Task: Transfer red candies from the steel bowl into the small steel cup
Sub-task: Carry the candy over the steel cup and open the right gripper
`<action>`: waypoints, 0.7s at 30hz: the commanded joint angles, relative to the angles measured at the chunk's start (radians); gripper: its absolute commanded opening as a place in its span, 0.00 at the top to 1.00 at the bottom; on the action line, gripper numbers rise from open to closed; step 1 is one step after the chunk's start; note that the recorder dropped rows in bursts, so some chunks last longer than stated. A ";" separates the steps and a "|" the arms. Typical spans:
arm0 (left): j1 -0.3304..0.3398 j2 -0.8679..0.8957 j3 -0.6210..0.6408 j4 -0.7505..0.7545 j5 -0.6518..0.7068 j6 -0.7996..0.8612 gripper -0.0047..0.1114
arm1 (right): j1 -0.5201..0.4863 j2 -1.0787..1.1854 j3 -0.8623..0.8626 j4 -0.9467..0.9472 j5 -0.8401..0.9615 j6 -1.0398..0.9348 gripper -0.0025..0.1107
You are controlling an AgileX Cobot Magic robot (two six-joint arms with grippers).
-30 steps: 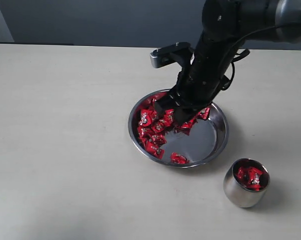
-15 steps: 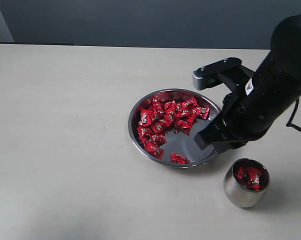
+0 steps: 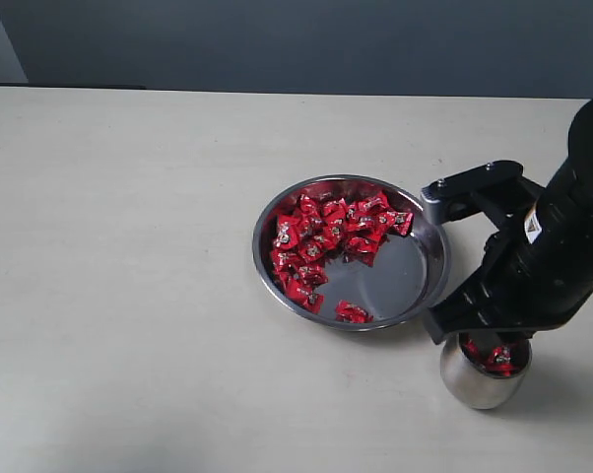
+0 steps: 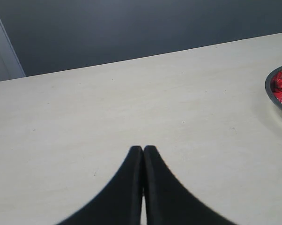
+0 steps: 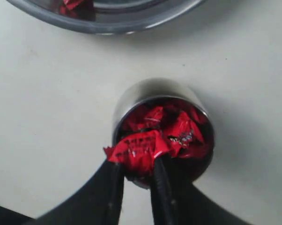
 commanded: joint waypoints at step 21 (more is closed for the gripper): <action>-0.008 -0.004 0.001 0.002 -0.007 -0.006 0.96 | -0.001 -0.009 0.023 -0.043 0.020 0.046 0.71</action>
